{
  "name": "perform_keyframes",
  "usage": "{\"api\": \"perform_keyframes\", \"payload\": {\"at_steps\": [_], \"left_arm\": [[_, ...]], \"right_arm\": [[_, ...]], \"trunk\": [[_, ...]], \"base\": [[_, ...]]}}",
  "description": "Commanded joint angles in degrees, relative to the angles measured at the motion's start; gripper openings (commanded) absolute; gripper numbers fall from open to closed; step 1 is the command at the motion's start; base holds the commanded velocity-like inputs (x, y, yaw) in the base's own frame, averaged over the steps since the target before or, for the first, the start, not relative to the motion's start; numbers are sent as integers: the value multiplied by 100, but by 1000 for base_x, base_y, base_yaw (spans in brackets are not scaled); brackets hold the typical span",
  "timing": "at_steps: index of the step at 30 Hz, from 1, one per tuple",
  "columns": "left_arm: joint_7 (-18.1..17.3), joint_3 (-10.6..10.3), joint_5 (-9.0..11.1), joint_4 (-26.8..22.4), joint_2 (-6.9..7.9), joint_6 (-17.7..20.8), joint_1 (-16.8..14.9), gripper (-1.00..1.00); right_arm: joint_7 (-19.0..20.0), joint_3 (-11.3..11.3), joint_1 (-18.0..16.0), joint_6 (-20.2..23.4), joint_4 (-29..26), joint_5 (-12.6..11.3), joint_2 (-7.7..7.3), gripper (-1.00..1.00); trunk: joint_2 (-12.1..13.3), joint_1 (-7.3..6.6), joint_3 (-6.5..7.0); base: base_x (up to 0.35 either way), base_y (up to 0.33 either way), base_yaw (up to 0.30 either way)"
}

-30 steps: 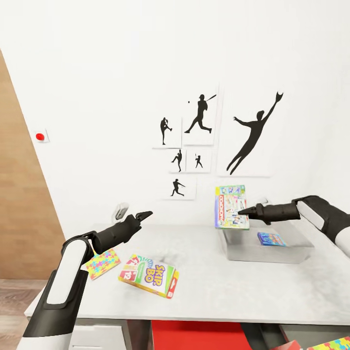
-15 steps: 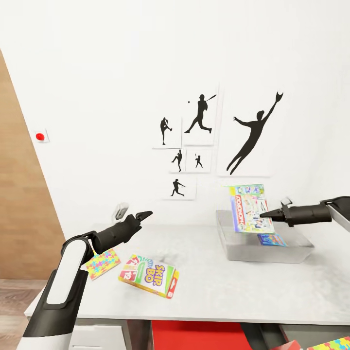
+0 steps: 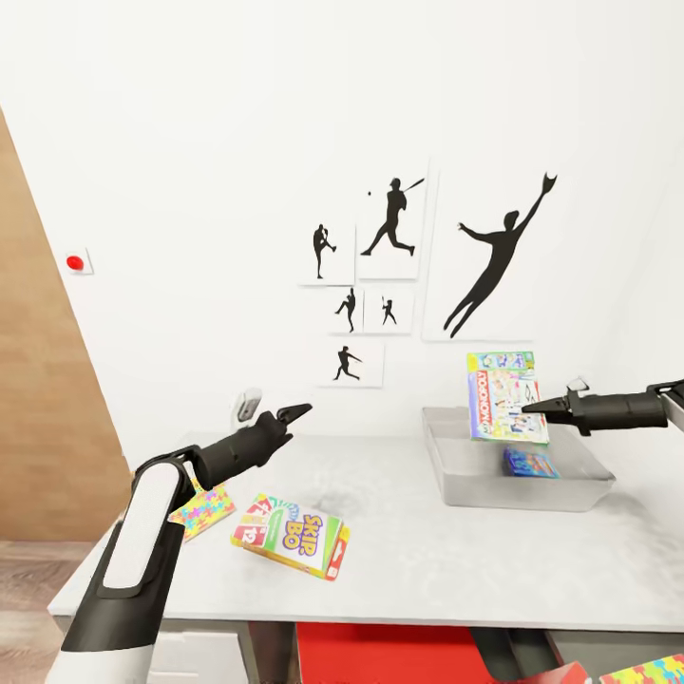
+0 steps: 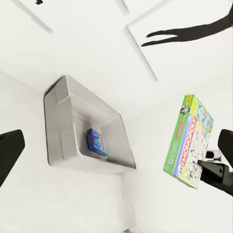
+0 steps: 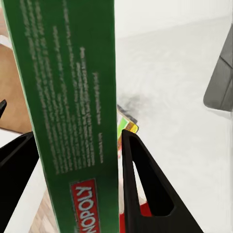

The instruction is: Put all the toys in the child's room - the three board games (two on the bed and one on the table), the two jigsaw puzzles on the table, and the tennis ball on the table - inside the toy box on the table in the child's room.

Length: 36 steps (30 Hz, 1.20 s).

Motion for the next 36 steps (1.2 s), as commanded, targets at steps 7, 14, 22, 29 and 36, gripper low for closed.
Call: {"api": "perform_keyframes", "payload": {"at_steps": [7,14,22,29,36], "left_arm": [[578,-135,326,64,-182,20,-693,100],[1311,-162,915,194,-210,7,-1264,100],[1921,-171,1302,410,-222,-11,-1804,100],[2054,-199,1376,764,-264,-17,-2188,100],[2103,-293,1422,1462,-321,-16,-2716,100]], "right_arm": [[-506,42,-429,206,75,-34,255,-100],[-1028,42,-639,598,85,-36,546,-100],[-1452,42,-702,754,84,-36,844,-100],[-1541,37,-717,782,92,-38,906,-100],[-1588,34,-745,792,104,-35,898,-100]], "trunk": [[-10,2,-76],[-10,2,-141],[-10,2,-216],[-10,2,-282],[-10,2,-347]], "base": [[0,0,0],[0,0,0],[0,0,0],[0,0,0],[0,0,0]]}}
